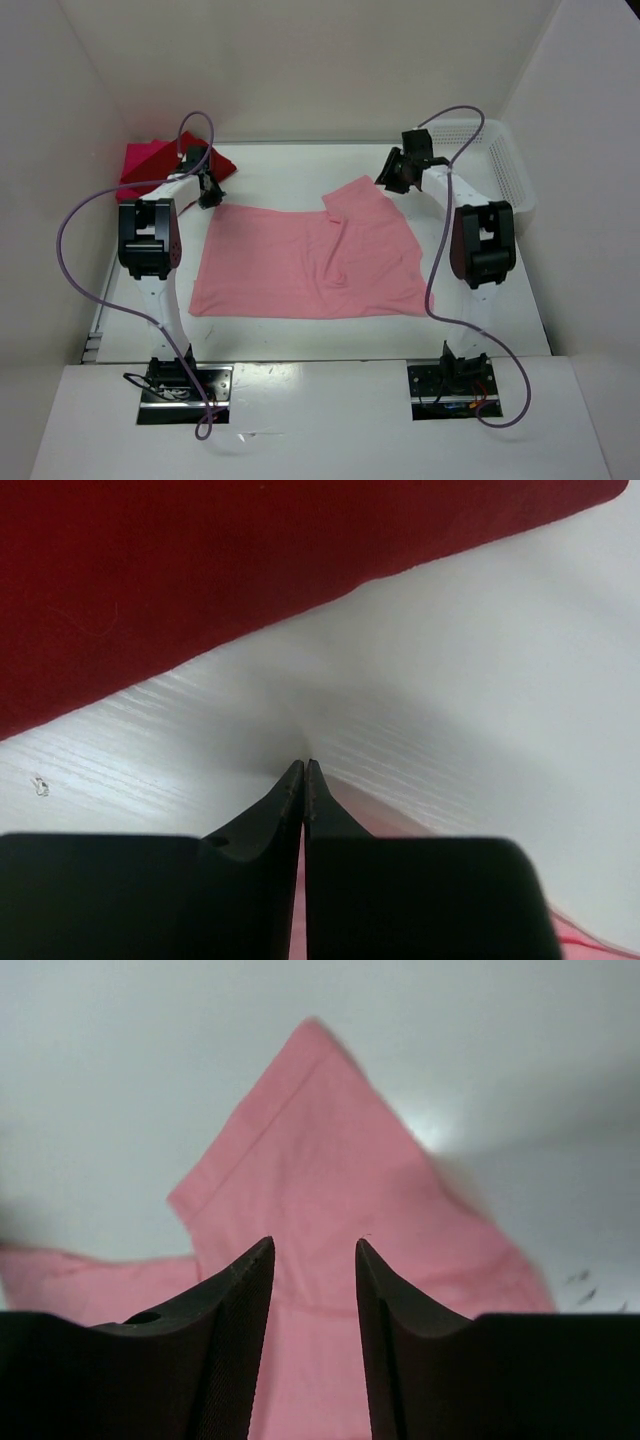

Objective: Fold and stack the t-shirts

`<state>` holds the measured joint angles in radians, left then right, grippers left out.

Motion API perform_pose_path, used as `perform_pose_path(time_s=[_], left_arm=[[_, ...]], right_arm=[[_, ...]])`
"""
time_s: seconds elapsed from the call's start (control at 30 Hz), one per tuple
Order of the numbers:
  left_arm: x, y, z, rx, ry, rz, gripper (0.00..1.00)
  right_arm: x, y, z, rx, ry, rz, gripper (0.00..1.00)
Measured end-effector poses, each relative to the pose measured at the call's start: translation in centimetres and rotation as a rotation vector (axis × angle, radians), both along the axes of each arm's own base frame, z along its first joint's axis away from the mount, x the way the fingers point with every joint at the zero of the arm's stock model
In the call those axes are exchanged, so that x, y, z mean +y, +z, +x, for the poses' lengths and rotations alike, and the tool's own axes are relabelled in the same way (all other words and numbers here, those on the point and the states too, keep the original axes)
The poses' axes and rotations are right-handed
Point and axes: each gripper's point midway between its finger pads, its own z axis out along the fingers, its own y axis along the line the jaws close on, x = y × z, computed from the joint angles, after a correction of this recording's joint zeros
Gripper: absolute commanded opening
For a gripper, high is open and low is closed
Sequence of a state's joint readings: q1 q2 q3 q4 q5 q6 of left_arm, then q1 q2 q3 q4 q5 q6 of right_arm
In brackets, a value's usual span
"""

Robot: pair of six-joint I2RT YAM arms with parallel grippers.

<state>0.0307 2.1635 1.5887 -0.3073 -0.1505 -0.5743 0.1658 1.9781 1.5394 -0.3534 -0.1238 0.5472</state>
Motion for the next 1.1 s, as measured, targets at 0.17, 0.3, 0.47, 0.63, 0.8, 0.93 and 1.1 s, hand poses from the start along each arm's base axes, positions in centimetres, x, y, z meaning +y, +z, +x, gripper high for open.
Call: perform_pose_path(time_s=[0.17,0.3,0.47,0.63,0.8,0.93,1.1], left_arm=[[-0.4,0.2,-0.7,0.0,-0.008,-0.013,0.01],[-0.7,0.8,-1.6,-0.005,-0.013,-0.028,0.0],[-1.2,2.6,-1.3,-0.05,-0.029,-0.045,0.0],[-1.3,3.2,-1.2,-0.067,-0.035,-0.049,0.0],[-1.4,3.2,-1.2,-0.066,-0.038,-0.052,0.0],[-1.5,3.2,-1.3,-0.067,-0.044,-0.06,0.0],[-1.7,2.7,-1.8,-0.054,-0.05,-0.069,0.0]], right_arm=[[-1.0,-1.9,4.9,-0.023,-0.029,-0.081,0.47],[-1.2,-3.8,7.6,-0.02,-0.022,-0.133,0.5],[-1.0,-5.5,10.8,-0.019,-0.007,-0.169,0.51],[0.6,-5.9,13.9,-0.058,0.02,-0.193,0.51],[3.5,-6.7,13.7,-0.054,0.063,-0.225,0.45],[4.7,-7.8,12.4,-0.015,0.079,-0.265,0.45],[4.2,-7.9,11.8,-0.006,0.064,-0.303,0.45]])
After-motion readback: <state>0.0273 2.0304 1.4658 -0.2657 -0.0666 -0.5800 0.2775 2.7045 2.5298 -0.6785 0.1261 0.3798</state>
